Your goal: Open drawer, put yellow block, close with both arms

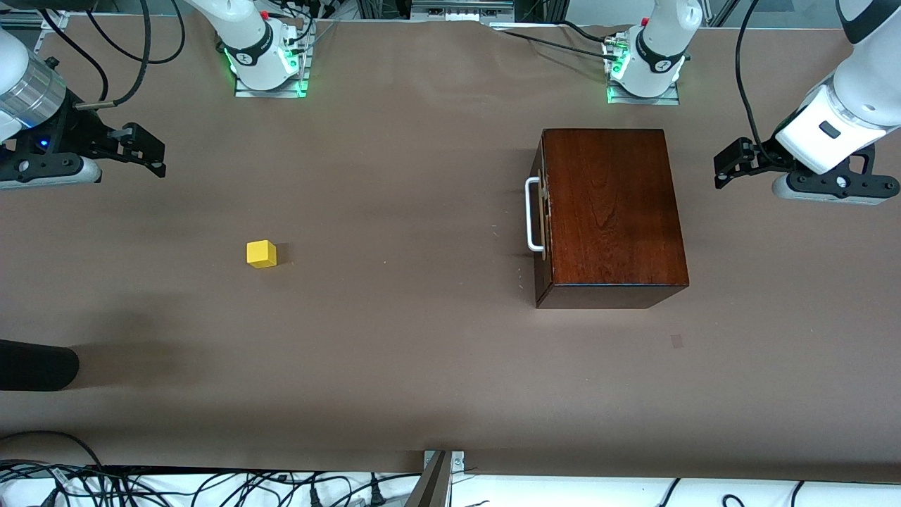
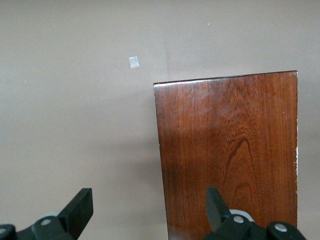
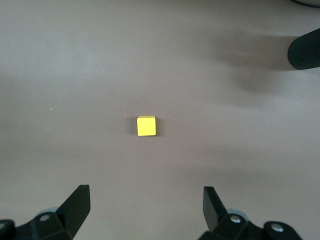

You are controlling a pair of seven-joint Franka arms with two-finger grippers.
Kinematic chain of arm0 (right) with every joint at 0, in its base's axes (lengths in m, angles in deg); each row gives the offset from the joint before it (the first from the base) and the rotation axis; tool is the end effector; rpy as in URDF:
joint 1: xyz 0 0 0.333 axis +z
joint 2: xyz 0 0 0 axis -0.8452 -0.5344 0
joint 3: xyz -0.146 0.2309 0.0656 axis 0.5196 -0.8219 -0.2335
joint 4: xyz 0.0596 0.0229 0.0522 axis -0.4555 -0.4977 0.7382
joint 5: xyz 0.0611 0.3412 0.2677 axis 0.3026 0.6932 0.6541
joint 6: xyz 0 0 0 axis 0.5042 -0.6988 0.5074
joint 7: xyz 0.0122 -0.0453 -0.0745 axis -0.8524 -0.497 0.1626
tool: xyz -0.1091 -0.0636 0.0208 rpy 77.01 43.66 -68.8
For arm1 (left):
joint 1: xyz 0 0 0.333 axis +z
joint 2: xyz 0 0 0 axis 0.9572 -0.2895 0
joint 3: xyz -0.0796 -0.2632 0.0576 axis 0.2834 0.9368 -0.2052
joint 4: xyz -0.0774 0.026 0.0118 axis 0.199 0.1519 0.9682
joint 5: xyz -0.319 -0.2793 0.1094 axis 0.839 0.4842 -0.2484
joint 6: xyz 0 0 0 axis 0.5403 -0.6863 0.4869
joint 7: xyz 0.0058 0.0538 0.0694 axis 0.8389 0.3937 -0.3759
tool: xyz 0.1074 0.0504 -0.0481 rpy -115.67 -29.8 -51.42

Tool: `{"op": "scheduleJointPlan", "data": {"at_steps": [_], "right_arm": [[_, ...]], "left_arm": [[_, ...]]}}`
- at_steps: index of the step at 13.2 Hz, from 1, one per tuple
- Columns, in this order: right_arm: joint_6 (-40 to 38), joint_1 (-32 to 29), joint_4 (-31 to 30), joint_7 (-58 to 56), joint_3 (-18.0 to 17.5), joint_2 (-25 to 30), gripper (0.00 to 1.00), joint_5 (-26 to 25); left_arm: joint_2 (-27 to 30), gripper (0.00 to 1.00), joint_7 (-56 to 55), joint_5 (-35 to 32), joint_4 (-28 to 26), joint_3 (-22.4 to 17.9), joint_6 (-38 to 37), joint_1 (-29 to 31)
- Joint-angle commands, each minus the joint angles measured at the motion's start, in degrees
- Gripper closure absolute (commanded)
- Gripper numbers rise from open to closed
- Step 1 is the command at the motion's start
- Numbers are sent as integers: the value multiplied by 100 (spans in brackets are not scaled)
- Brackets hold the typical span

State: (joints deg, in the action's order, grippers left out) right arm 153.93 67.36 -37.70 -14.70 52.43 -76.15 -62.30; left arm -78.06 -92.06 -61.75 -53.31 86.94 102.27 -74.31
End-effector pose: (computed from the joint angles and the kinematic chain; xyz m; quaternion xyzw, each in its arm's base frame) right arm 0.6007 0.0658 0.5481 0.9981 0.0591 0.0074 0.0153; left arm 0.5975 -0.0679 0.5257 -0.9993 0.0324 0.0172 0.0022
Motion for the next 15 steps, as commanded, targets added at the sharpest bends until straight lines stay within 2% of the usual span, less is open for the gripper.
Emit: {"op": "scheduleJointPlan", "data": {"at_steps": [1, 12, 15], "right_arm": [[-130, -26, 135, 40, -49, -17, 0, 32], [-130, -26, 135, 31, -49, -17, 0, 32], [-130, -26, 135, 40, -40, -17, 0, 32]], "left_arm": [[-98, 0, -2, 44, 204, 9, -145, -9], [-98, 0, -2, 44, 195, 18, -233, -18], [-89, 0, -10, 105, 204, 158, -408, -9]]}}
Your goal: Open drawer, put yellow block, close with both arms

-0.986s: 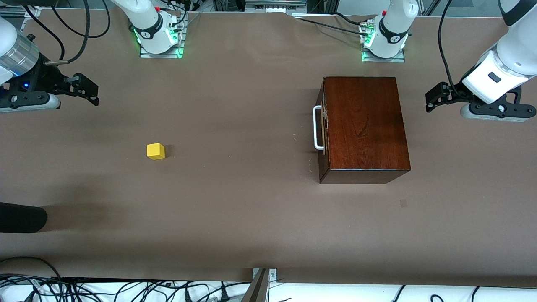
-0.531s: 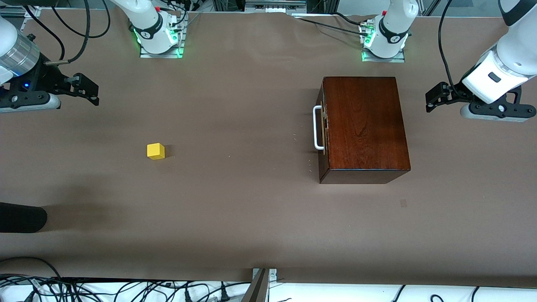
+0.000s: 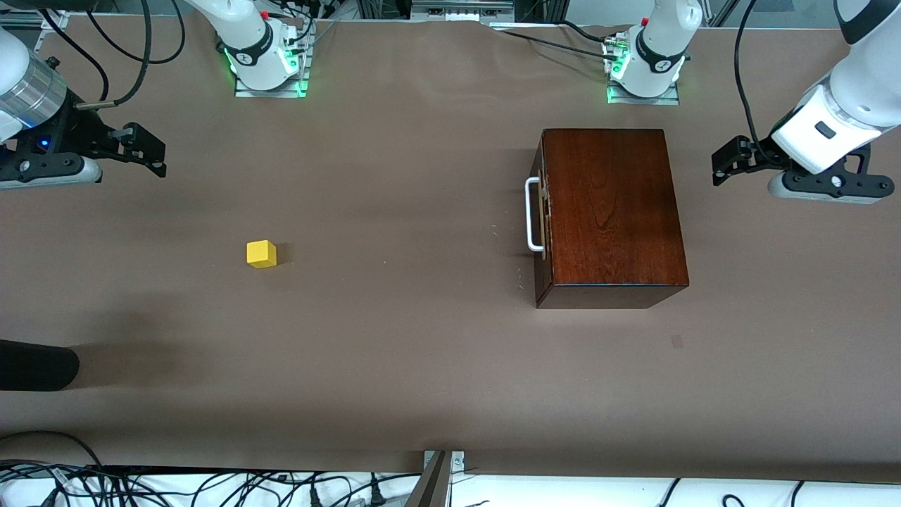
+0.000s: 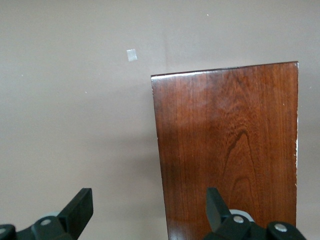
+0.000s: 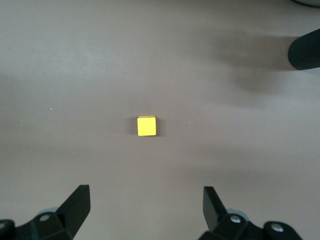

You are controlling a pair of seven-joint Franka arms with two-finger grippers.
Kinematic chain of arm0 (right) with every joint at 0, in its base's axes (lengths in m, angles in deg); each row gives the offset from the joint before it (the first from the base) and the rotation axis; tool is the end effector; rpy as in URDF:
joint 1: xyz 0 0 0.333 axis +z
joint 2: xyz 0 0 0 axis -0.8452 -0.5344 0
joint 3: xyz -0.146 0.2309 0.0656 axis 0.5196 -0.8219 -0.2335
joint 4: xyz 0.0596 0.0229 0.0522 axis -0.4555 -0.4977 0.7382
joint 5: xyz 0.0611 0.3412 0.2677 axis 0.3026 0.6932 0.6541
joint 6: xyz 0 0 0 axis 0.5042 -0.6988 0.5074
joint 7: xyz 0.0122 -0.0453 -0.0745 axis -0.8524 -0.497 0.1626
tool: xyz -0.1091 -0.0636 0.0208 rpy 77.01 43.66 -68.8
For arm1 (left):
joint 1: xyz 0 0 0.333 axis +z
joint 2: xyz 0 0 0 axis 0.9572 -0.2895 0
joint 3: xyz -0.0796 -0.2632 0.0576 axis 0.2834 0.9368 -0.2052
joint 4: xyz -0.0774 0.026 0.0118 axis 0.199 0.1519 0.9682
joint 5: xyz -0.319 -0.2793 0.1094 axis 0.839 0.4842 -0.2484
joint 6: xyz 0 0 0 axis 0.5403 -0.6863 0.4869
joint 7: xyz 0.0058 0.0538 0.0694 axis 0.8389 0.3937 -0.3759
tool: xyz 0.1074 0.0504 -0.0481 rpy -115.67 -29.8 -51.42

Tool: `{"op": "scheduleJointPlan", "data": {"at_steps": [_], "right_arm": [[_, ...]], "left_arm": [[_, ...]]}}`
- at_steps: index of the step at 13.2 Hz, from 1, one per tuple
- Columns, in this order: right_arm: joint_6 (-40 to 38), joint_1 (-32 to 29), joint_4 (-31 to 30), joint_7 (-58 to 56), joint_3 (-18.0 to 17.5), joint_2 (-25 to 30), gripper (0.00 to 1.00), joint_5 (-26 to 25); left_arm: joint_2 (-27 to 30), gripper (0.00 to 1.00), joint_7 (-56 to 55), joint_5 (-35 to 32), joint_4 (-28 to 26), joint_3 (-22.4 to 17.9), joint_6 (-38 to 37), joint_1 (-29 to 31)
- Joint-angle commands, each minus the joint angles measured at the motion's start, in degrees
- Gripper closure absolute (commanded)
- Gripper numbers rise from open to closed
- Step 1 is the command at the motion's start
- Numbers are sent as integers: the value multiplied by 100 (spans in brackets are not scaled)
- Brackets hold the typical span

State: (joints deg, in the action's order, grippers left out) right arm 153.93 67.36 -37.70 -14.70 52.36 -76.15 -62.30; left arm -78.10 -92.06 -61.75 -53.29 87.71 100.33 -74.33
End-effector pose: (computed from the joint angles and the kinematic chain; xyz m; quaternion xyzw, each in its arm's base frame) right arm 0.6006 0.0665 0.5481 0.9981 0.0597 0.0074 0.0153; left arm 0.5922 -0.0756 0.5227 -0.9986 0.0393 0.0342 0.0038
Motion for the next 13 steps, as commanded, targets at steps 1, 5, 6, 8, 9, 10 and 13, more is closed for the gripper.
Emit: {"op": "scheduleJointPlan", "data": {"at_steps": [1, 5, 6, 8, 9, 10, 13], "right_arm": [[-130, -26, 134, 40, -42, -17, 0, 32], [-130, -26, 134, 31, -34, -17, 0, 32], [-130, -26, 134, 40, -34, -17, 0, 32], [-130, -26, 134, 40, -42, -17, 0, 32], [-130, -26, 134, 40, -34, -17, 0, 32], [-130, -26, 134, 40, -34, -17, 0, 32], [-130, -26, 134, 31, -34, -17, 0, 32]], "left_arm": [[-85, 0, -10, 114, 211, 150, -276, -7], [-173, 0, -10, 53, 352, 851, -505, -16], [-190, 0, -19, 35, 352, 1080, -497, -16], [-356, 0, -552, 26, 369, 1537, -427, -25], [-592, 0, -1043, 18, 439, 1757, -392, -25], [-882, 0, -1596, -69, 605, 1994, -269, -34], [-1621, 0, -2995, -639, 1115, 2243, -189, -725]]}}
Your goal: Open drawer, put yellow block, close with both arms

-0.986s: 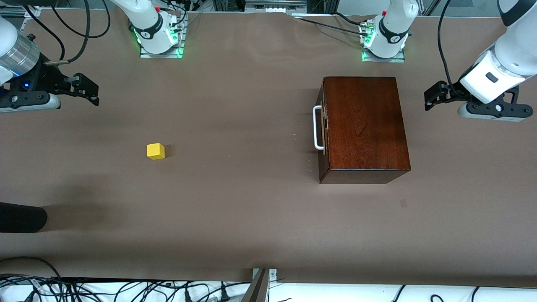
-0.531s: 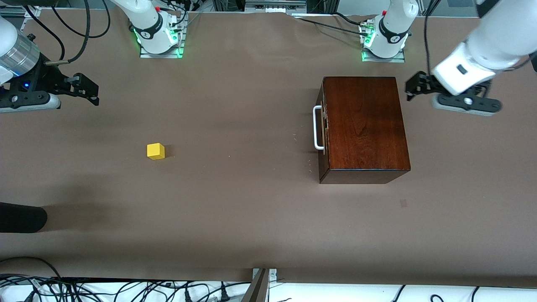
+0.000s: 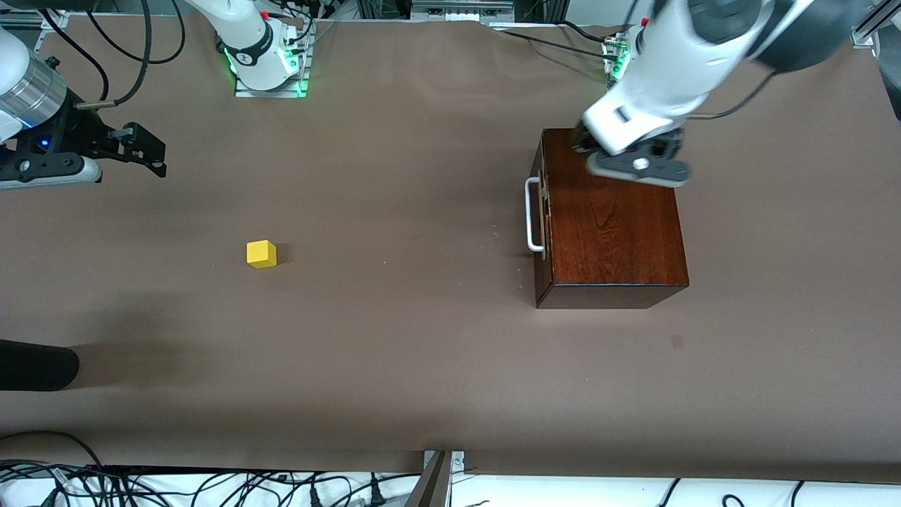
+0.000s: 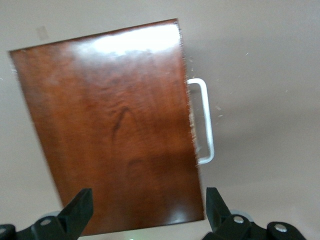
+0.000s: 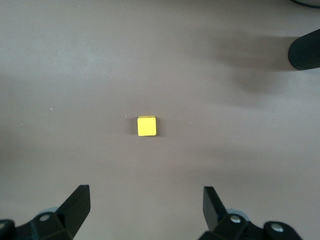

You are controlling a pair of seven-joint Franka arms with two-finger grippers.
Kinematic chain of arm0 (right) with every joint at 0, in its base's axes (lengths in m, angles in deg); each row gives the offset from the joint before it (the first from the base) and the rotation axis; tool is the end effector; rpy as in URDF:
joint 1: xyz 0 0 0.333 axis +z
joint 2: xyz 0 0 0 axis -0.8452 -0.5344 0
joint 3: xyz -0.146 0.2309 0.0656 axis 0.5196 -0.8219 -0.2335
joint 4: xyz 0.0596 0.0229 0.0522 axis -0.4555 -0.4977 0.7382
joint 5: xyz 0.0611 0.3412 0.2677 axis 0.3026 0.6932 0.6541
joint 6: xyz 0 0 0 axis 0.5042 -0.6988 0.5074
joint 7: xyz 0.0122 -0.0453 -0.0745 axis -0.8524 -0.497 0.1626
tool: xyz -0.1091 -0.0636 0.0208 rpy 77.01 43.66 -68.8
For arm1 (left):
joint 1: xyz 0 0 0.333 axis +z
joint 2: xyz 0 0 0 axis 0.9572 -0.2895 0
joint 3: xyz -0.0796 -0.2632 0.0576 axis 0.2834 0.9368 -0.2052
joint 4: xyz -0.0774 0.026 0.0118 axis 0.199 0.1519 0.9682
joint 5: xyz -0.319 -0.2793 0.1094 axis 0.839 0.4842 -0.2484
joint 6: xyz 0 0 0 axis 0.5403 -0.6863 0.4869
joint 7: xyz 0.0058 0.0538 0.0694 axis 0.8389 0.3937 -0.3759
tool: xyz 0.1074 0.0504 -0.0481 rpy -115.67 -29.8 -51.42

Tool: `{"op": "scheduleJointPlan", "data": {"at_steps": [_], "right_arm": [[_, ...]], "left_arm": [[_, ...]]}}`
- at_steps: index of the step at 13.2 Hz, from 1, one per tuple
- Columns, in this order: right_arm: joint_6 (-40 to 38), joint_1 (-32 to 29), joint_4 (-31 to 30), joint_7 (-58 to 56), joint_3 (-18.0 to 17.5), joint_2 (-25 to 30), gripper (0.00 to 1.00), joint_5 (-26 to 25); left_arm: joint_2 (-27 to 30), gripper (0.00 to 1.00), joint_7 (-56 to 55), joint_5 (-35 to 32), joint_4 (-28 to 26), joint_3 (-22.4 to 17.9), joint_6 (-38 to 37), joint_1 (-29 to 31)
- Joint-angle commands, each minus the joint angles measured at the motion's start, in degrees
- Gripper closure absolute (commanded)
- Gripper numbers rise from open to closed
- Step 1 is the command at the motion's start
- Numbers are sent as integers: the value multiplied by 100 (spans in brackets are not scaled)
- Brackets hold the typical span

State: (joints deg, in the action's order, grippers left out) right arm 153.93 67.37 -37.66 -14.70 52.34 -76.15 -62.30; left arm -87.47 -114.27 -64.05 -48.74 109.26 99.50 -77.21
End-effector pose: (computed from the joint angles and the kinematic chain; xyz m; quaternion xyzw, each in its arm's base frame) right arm 0.6006 0.0669 0.5485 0.9981 0.0600 0.0077 0.0153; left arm 0.5439 -0.3136 0.4725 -0.9953 0.0602 0.0735 0.0203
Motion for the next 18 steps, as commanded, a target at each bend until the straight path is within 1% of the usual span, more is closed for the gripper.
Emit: {"op": "scheduleJointPlan", "data": {"at_steps": [1, 3, 5, 8, 10, 14, 18], "right_arm": [[-130, -27, 131, 40, -32, -17, 0, 32], [-130, -27, 131, 31, -32, -17, 0, 32], [-130, -27, 131, 31, -32, -17, 0, 32], [-130, -27, 131, 31, -32, -17, 0, 32], [-130, -27, 131, 31, -32, -17, 0, 32], [-130, -27, 131, 31, -14, -17, 0, 41], [-139, -27, 131, -39, -14, -61, 0, 32]], "left_arm": [[-903, 0, -1048, -655, 678, 79, -62, -709], [-1229, 0, -1532, -1078, 687, 88, 313, -1027], [-1537, 0, -1928, -1289, 600, 79, 798, -1142], [-2055, 0, -1973, -1763, 591, 79, 852, -1213], [-2223, 0, -1982, -1853, 486, 62, 922, -1291], [-2382, 0, -2394, -2458, 29, 53, 1282, -1309], [-2408, 0, -2632, -2486, -51, 53, 1371, -1397]]}}
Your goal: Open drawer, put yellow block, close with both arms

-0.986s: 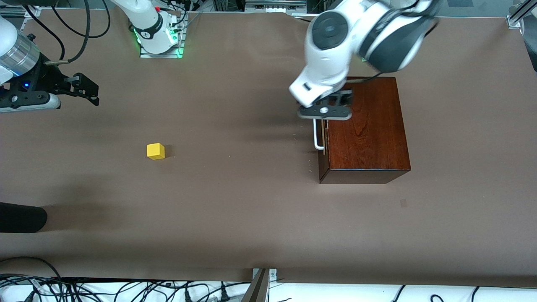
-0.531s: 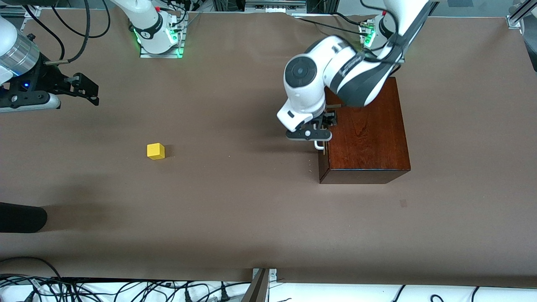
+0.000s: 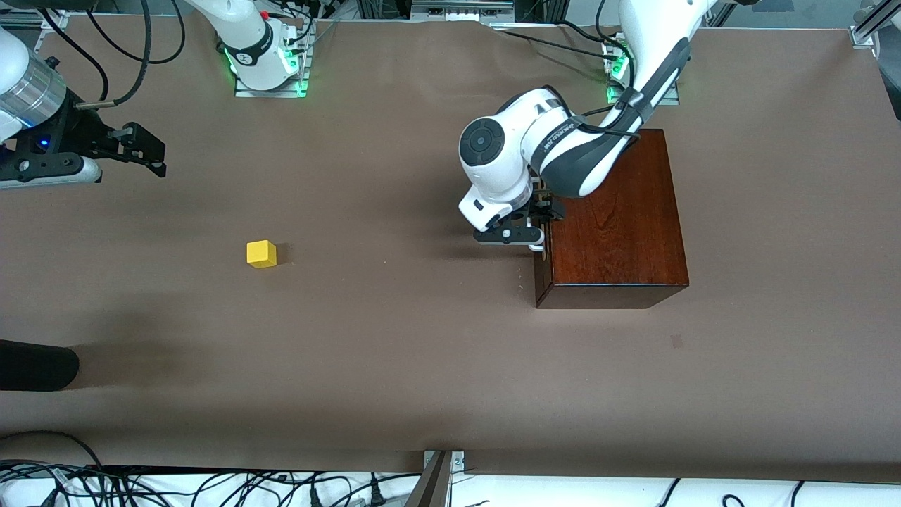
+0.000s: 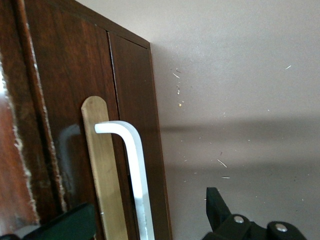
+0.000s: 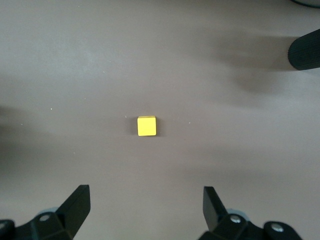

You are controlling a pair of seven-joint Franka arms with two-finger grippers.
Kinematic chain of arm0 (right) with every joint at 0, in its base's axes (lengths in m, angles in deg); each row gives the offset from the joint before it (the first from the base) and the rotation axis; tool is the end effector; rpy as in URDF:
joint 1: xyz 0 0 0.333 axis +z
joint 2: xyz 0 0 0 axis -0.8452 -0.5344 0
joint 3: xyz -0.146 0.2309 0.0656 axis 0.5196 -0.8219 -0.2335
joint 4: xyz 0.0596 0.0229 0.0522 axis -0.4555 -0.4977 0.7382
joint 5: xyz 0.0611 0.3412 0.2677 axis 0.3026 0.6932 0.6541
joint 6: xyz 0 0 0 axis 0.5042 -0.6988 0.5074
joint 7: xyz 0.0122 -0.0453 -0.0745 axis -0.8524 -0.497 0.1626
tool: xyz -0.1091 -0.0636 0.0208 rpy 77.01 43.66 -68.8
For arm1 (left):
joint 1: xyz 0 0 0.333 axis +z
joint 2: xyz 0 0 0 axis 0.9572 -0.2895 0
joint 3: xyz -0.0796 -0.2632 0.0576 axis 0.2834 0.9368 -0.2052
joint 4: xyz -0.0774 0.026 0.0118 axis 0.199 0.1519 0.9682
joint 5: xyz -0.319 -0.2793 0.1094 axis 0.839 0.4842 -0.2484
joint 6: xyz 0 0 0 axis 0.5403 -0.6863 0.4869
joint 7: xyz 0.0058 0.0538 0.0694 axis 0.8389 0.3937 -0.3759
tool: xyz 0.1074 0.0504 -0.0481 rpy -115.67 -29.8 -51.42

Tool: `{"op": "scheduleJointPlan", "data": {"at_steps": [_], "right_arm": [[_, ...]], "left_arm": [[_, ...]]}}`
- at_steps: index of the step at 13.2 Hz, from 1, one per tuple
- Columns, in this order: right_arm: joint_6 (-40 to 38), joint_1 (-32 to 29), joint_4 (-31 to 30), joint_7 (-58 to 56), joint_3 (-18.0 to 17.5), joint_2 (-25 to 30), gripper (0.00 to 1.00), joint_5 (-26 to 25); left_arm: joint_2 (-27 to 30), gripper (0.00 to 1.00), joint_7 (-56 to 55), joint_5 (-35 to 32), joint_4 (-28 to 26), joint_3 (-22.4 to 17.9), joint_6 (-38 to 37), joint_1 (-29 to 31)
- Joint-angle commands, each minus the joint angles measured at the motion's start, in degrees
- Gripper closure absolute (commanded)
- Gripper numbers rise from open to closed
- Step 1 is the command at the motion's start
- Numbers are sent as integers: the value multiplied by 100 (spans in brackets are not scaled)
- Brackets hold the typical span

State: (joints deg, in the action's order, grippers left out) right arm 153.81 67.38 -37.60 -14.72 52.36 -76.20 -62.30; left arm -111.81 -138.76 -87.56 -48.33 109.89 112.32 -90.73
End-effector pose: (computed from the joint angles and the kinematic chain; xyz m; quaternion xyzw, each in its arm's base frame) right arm 0.6006 0.0668 0.5483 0.9981 0.0600 0.0068 0.0154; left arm 0.5184 -0.4342 0.2362 -0.9871 0.0361 0.0388 0.1512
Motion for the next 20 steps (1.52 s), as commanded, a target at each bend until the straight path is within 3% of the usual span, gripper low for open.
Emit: {"op": "scheduleJointPlan", "data": {"at_steps": [1, 13, 20], "right_arm": [[-136, -27, 116, -29, 2, -56, 0, 32], [-224, -19, 283, -2, -16, -162, 0, 76], [-294, -36, 274, -20, 19, -197, 0, 120]], "left_arm": [[26, 0, -183, -134, -92, -10, 88, -46], [17, 0, -192, -573, -92, -54, -132, -274], [-334, 0, -692, -864, -92, -54, -123, -450]]}}
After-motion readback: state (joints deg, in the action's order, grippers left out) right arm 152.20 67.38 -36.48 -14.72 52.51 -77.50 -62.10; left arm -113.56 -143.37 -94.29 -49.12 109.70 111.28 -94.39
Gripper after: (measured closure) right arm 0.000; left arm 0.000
